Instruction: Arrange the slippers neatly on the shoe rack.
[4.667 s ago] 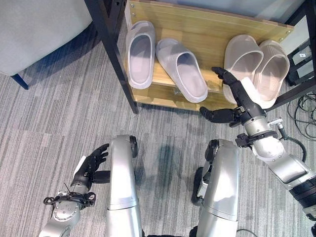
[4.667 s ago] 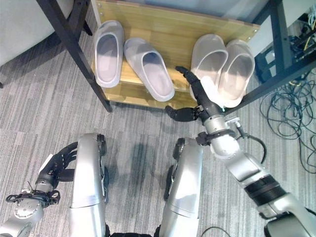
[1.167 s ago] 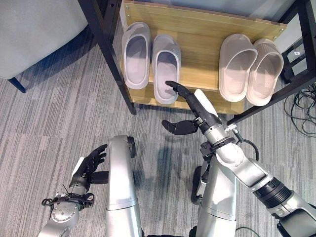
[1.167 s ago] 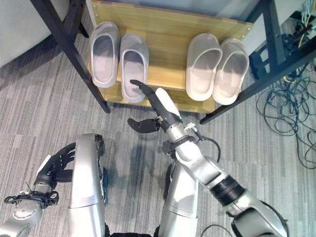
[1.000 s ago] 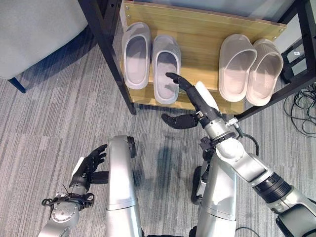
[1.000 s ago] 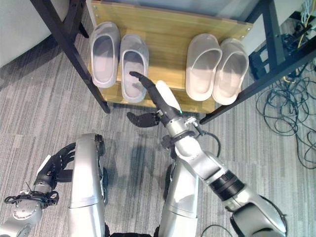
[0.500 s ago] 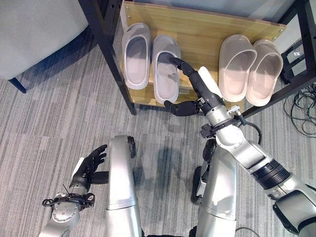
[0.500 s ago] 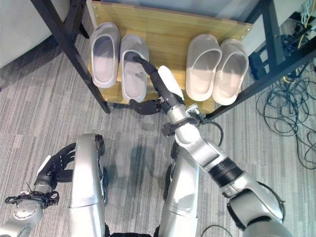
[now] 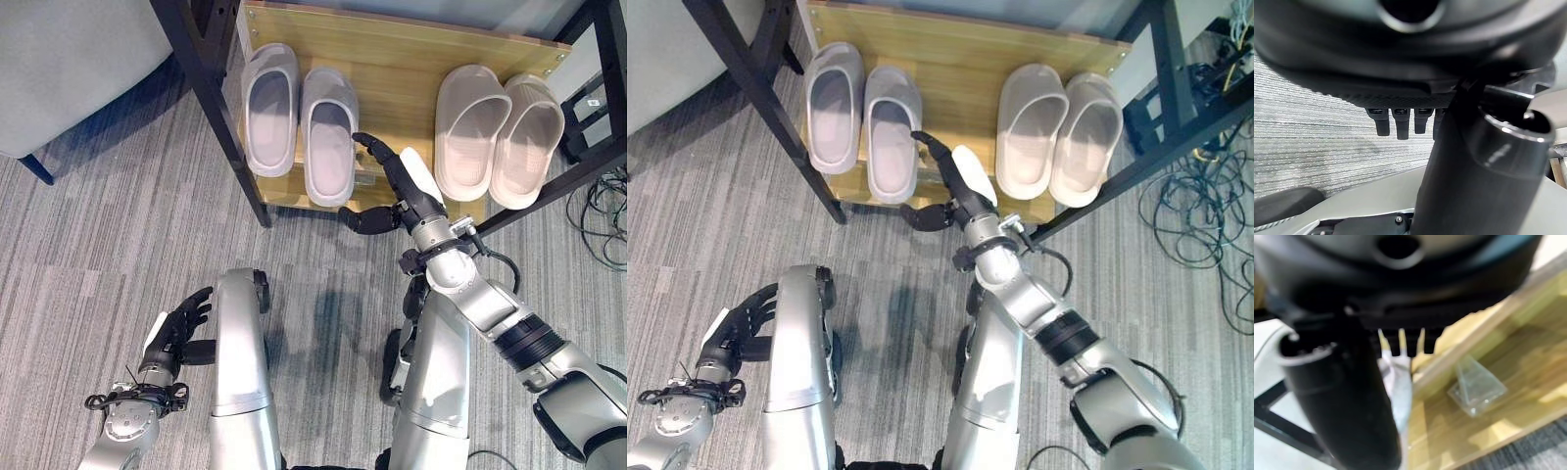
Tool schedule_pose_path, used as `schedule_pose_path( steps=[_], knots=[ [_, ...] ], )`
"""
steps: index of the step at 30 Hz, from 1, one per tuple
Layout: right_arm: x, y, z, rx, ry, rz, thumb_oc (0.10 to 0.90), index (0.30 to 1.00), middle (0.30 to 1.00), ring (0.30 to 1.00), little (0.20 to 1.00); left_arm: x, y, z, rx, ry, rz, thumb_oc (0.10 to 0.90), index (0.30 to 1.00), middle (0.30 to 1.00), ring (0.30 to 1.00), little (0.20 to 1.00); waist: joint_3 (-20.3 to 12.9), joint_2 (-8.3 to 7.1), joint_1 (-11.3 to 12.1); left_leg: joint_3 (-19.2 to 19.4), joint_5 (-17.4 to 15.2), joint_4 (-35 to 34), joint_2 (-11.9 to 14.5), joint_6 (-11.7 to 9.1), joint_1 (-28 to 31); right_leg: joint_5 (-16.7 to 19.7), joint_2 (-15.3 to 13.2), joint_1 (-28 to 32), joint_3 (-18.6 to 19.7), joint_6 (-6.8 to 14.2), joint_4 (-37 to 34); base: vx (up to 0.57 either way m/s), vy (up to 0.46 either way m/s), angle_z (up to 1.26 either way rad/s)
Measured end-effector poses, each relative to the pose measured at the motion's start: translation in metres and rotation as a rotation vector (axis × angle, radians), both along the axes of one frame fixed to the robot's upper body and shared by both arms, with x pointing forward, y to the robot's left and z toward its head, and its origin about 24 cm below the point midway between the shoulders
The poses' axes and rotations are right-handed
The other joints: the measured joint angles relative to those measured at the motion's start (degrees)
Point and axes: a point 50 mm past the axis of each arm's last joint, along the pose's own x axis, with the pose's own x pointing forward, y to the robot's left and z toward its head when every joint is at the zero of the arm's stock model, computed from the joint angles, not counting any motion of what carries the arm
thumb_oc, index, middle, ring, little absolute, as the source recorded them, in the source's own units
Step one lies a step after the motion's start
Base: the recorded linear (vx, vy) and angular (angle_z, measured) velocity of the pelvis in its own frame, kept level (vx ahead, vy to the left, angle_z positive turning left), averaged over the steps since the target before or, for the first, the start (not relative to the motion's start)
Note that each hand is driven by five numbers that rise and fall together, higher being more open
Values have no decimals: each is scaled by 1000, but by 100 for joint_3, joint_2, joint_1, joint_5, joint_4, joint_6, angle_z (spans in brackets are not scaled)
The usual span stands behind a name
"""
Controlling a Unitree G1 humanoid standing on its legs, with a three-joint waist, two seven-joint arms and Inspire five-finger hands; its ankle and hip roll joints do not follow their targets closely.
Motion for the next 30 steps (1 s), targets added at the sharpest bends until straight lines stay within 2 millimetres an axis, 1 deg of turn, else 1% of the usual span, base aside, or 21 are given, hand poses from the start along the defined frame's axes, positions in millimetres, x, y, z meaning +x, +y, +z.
schedule_pose_path(
  steps=[4, 9, 14, 21, 30],
  knots=[
    [0, 1, -2, -1, 7, 1, 800, 900, 900, 900, 900, 0, 0, 0, 0, 0, 1, 800, 900, 900, 900, 900, -1, 2, 1, 0, -1, 1, 1, 2, -1, 0, 7, 0, 2, 0, 0, 0, 0, 0],
    [0, 11, -5, 18, 19, 25, 800, 900, 900, 900, 900, 0, 0, -1, 0, 1, 1, 800, 900, 900, 900, 900, -2, 5, 2, 2, -1, -2, 4, 2, 0, 1, 12, -6, 3, -2, 0, 0, 0, 0],
    [0, 12, -5, 21, 19, 28, 800, 900, 900, 900, 900, 0, 0, -1, 0, 1, 1, 800, 900, 900, 900, 900, -2, 7, 6, 5, -1, -3, 4, 1, 1, 5, 14, -8, 6, -10, 0, 0, 0, 0],
    [-1, 21, -6, 44, 23, 49, 800, 900, 900, 900, 900, 0, 0, -2, -8, 2, 3, 800, 900, 900, 900, 900, -3, 10, 10, 6, 0, -8, 5, 0, 5, 9, 15, -13, 6, -18, 2, 0, 0, 0],
    [4, 23, -4, 24, 23, 45, 800, 900, 900, 900, 900, 1, 0, -2, -13, 5, 5, 800, 900, 900, 900, 900, -4, 14, 12, 7, 0, -17, 8, 0, 30, 20, 25, -10, 6, -40, 2, 0, 0, 0]
  ],
)
